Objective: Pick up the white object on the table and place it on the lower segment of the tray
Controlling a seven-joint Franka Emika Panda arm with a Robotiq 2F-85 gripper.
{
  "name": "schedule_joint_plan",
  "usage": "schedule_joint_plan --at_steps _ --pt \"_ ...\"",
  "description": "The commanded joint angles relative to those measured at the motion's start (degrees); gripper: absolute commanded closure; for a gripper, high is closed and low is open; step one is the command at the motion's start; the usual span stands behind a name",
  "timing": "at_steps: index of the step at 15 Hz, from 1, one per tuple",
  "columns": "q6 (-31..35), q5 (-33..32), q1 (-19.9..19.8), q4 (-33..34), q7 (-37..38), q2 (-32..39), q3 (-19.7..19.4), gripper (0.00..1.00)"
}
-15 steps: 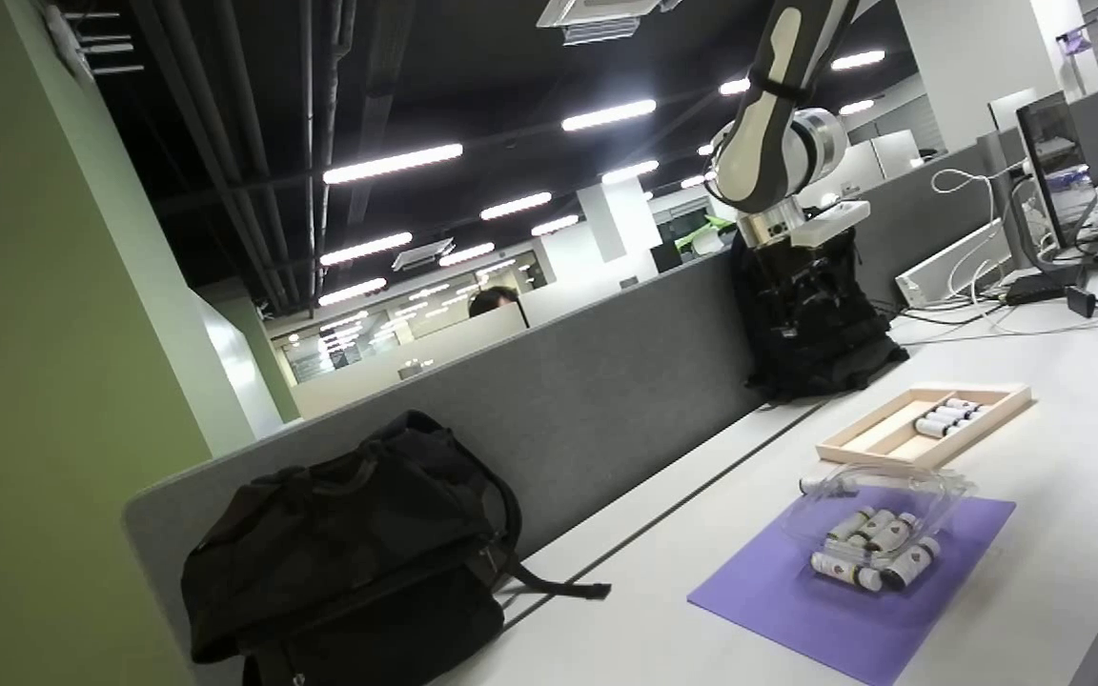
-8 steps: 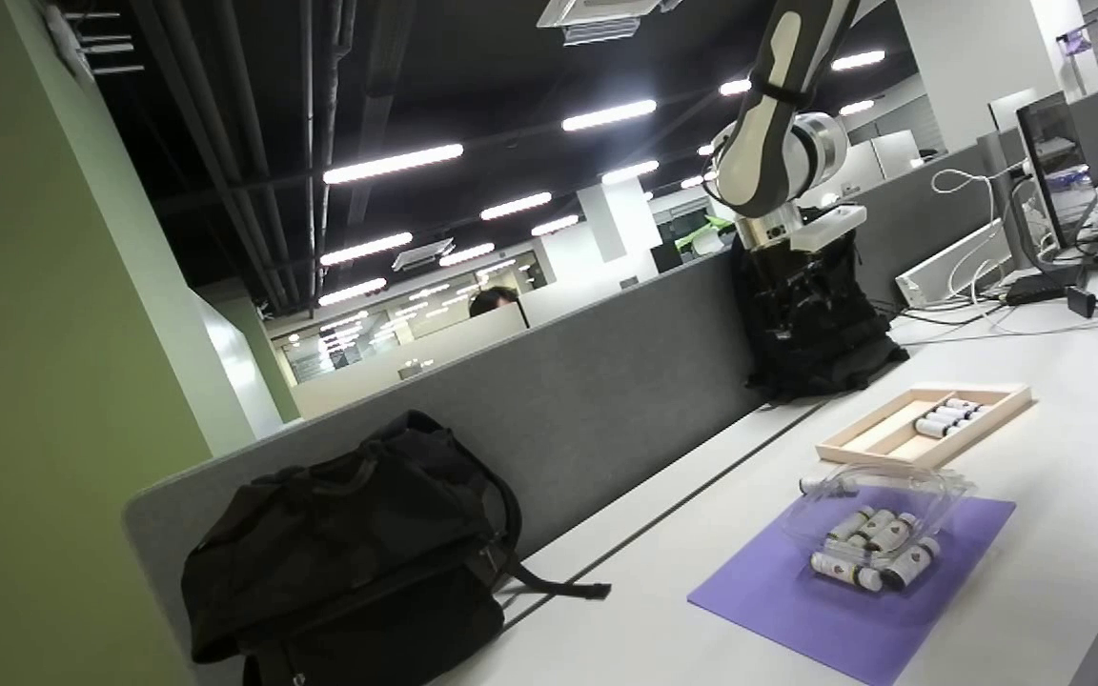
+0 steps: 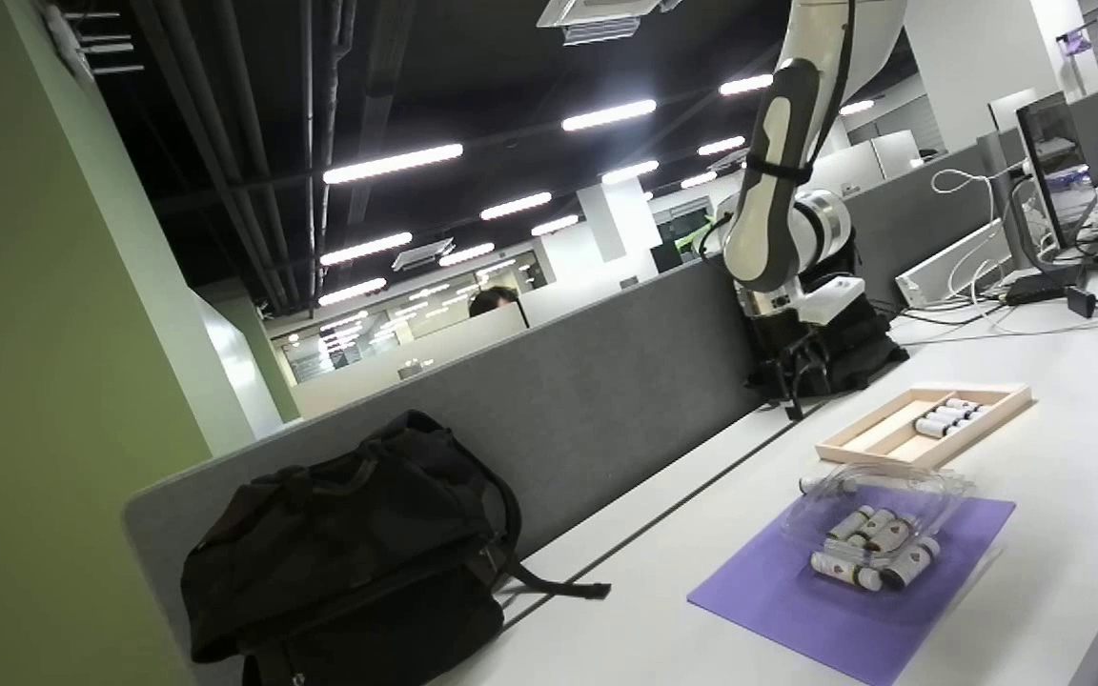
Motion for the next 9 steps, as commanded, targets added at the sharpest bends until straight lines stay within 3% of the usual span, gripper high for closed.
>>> schedule_joint_plan --at_steps 1,7,8,9 --pt "3.84 0.21 0.23 2.39 -0.97 6.39 0.96 0.0" --pt "5.1 -0.39 1.82 9.98 1.51 17.57 0.22 0.0" --pt "5.22 -0.13 1.64 10.96 1.41 18.65 0.49 0.25" --pt "5.06 -0.07 1.56 11.82 1.3 19.46 0.61 0.27"
